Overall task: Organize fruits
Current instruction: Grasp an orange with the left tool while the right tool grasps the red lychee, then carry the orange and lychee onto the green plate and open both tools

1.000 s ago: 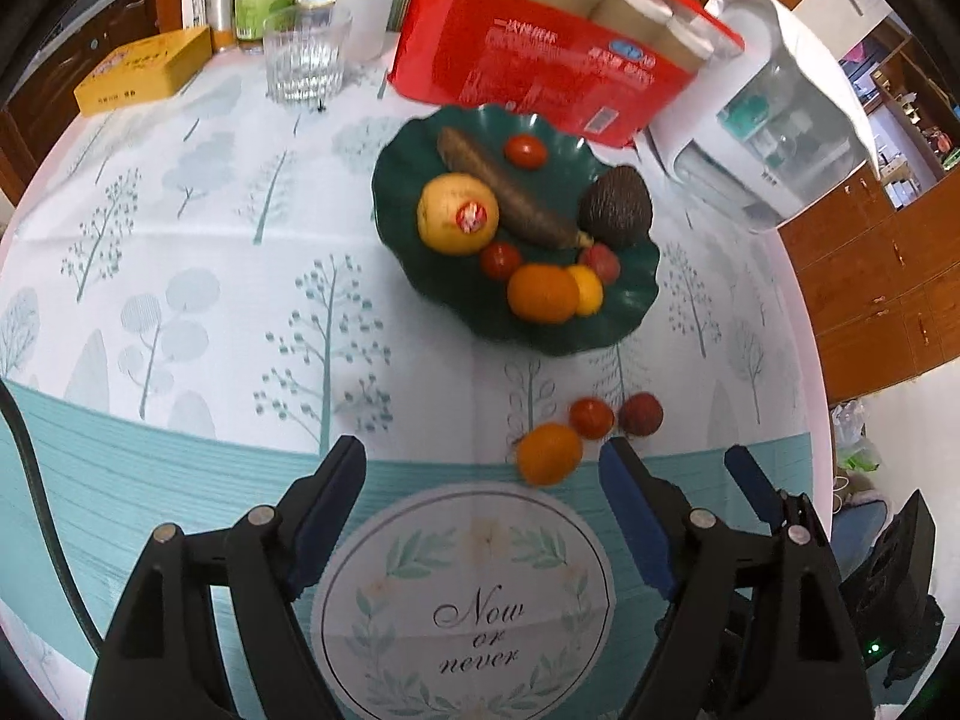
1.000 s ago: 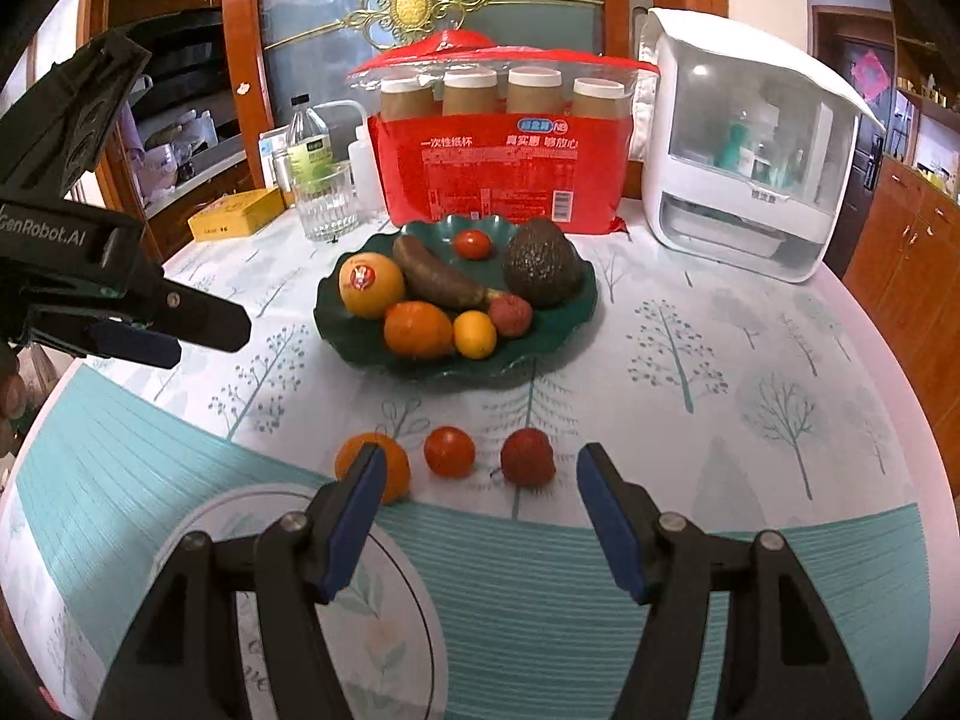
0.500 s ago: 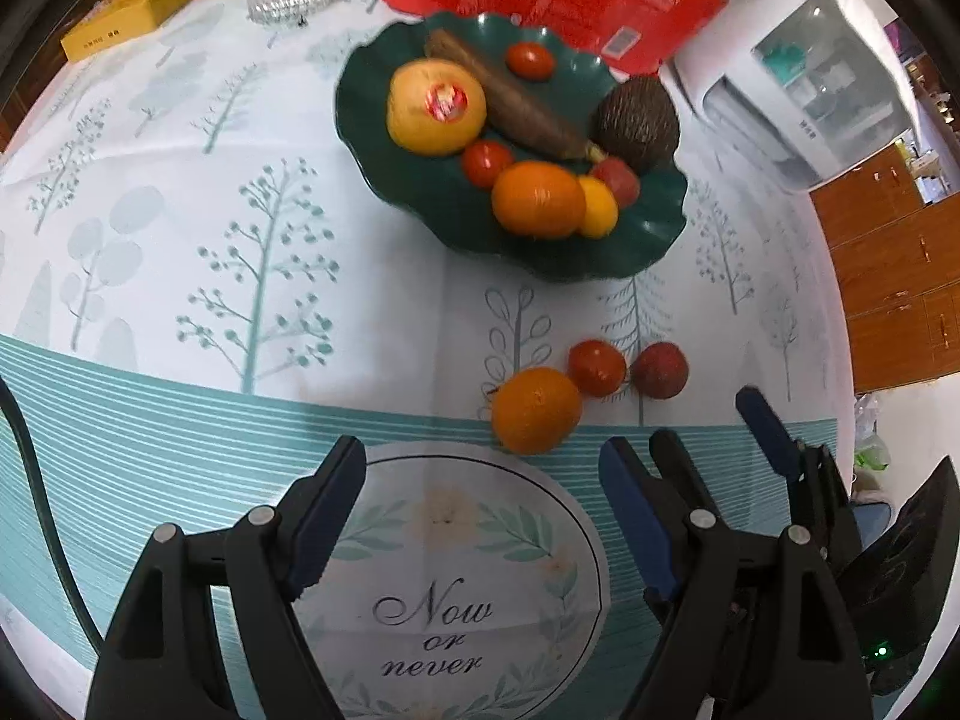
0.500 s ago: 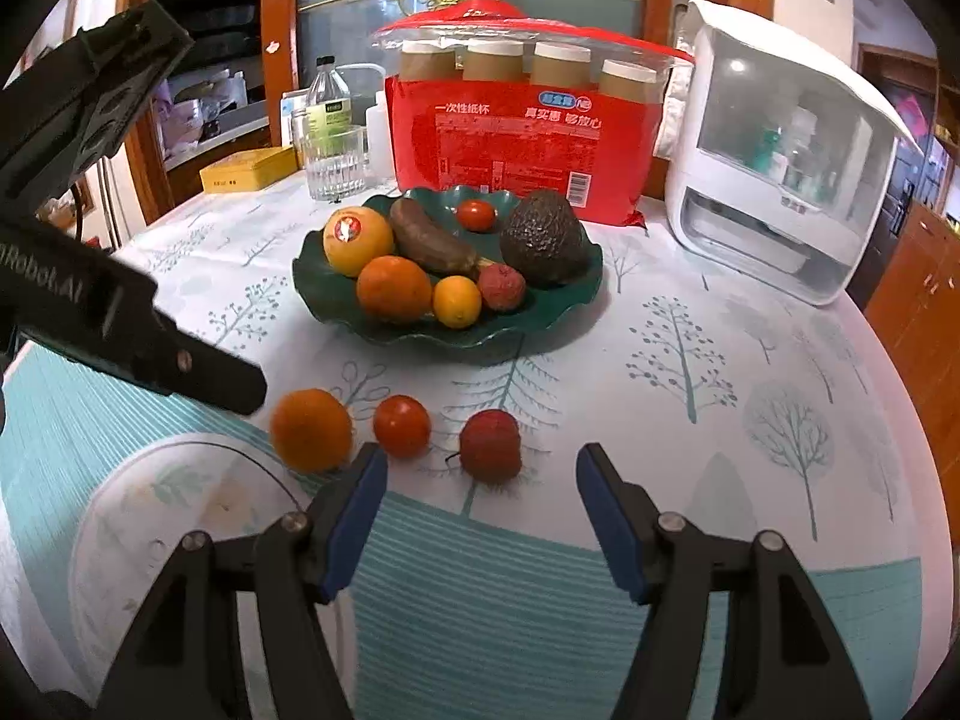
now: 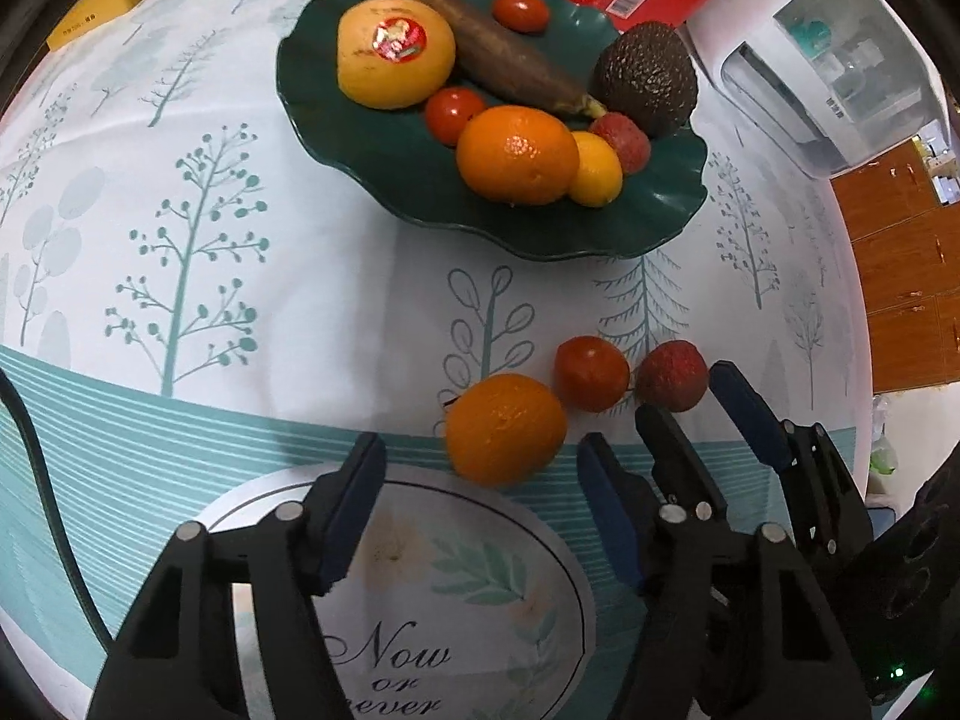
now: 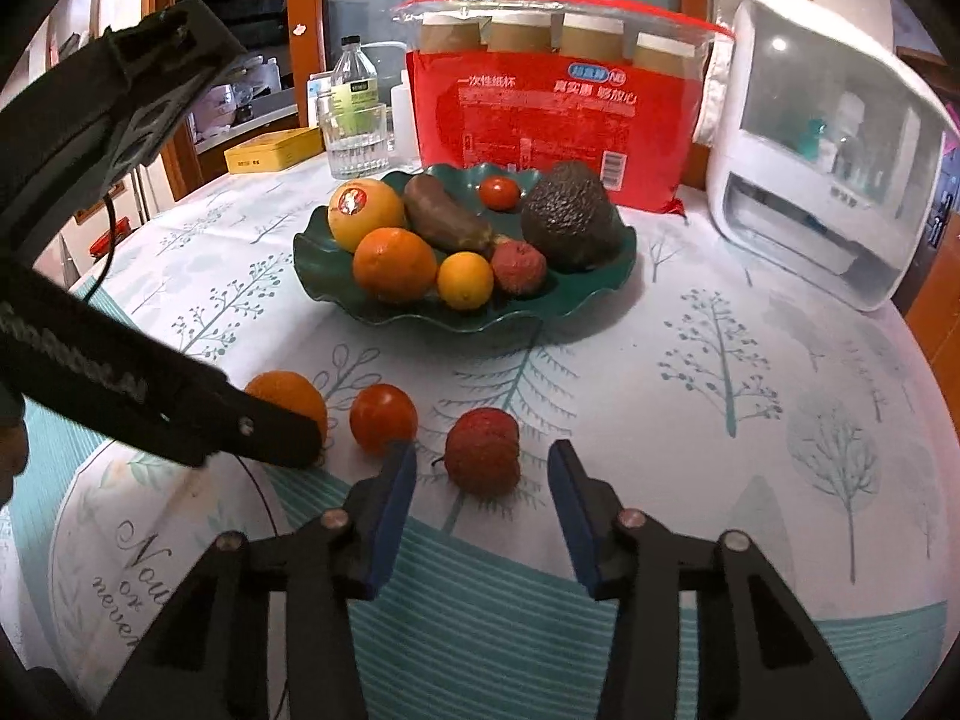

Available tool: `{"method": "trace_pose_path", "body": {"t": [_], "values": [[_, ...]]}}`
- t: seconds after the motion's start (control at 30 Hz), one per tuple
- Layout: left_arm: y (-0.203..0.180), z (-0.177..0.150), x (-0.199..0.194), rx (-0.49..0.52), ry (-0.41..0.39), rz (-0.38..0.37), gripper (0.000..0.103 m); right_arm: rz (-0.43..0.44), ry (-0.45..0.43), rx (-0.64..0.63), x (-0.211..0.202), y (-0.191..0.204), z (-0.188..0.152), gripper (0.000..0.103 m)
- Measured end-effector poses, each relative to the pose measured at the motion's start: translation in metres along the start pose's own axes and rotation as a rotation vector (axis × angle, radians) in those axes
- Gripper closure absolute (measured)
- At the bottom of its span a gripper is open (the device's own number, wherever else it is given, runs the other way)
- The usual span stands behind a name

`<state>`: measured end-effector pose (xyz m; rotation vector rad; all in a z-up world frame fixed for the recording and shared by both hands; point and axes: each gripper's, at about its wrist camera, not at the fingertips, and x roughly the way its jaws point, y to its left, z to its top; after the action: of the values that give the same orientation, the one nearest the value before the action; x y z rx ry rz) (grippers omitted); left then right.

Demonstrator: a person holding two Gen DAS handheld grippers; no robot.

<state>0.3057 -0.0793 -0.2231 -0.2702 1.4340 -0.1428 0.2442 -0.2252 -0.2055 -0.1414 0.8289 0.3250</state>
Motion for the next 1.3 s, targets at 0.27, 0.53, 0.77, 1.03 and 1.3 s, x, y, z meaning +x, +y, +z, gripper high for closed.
{"method": "trace_pose_path", "body": {"t": [0.27, 0.53, 0.77, 1.03, 1.3], "values": [[-0.015, 0.009, 0.009, 0.009, -0.011, 0.015, 0.061, 0.025, 0.041, 0.008, 0.009, -0.002, 0.002, 0.072], [-0.021, 0.014, 0.011, 0.012, -0.01, 0.025, 0.065, 0.026, 0.046, 0.015, 0.009, -0.003, 0.001, 0.075], [-0.003, 0.01, -0.009, 0.008, -0.04, 0.025, 0.066, 0.031, 0.042, 0.024, 0.005, -0.004, 0.007, 0.075], [0.011, 0.031, -0.048, 0.012, -0.143, 0.027, 0.065, -0.002, 0.001, 0.043, -0.003, -0.013, 0.027, 0.075], [0.015, 0.055, -0.051, 0.023, -0.201, 0.014, 0.065, -0.039, -0.052, 0.08, 0.005, -0.034, 0.058, 0.075]]}}
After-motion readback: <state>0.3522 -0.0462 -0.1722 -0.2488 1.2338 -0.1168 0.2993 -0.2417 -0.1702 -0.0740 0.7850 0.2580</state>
